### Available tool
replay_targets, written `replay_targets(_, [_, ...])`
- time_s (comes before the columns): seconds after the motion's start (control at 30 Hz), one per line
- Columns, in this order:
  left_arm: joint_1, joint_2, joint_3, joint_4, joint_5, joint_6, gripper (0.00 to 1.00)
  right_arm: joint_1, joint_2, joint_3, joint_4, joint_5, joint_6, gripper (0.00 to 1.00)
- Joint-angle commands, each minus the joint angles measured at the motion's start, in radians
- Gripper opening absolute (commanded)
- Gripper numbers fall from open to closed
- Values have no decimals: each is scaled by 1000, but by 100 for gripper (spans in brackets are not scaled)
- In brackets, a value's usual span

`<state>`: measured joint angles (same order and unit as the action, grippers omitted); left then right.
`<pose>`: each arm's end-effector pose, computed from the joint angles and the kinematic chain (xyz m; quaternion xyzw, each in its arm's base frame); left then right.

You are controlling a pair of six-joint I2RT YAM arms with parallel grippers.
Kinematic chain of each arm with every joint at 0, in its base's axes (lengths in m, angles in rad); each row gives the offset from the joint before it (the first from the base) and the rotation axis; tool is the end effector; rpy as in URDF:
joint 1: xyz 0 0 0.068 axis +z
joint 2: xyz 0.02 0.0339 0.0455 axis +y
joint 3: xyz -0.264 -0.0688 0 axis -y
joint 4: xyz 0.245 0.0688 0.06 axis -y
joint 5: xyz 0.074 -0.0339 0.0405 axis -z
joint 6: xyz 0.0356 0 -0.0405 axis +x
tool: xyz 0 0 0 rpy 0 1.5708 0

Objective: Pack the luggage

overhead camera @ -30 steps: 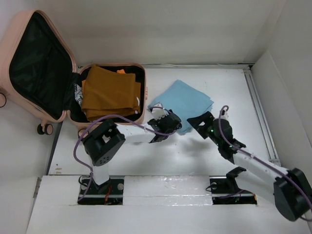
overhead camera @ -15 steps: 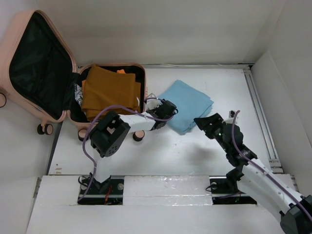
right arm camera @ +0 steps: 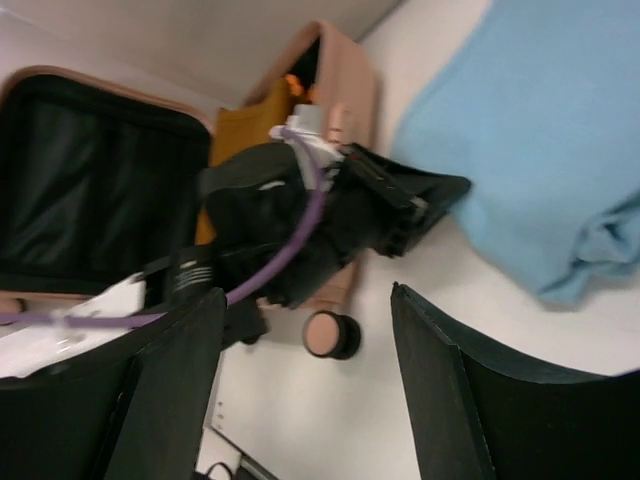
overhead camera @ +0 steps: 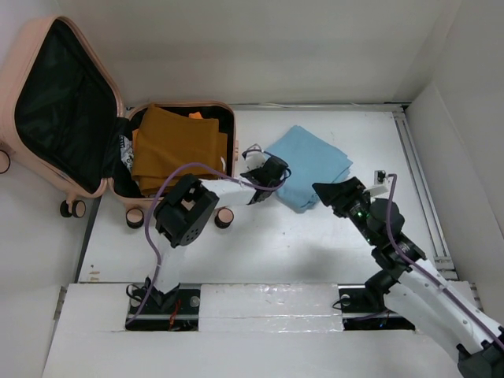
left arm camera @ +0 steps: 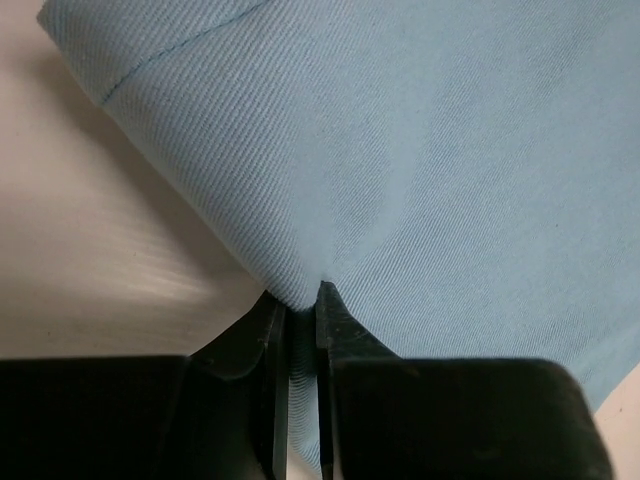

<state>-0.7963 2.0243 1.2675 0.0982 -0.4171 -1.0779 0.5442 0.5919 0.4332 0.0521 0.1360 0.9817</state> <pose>0.3175 -0.3039 0.1610 -0.2135 0.8568 -0.2372 0.4049 0.1402 0.0792 0.2697 0.2054 0.7145 0.4243 0.5169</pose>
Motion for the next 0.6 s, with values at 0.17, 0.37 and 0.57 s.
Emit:
replay_targets(0.17, [35, 8, 415, -165, 159, 508, 0, 83, -72, 133, -20, 134, -87, 72])
replay_targets(0.37, [135, -1, 733, -448, 189, 740, 0, 83, -73, 142, -9, 157, -107, 72])
replay_targets(0.57, [371, -201, 725, -525, 199, 785, 0, 83, -43, 124, 26, 146, -117, 72])
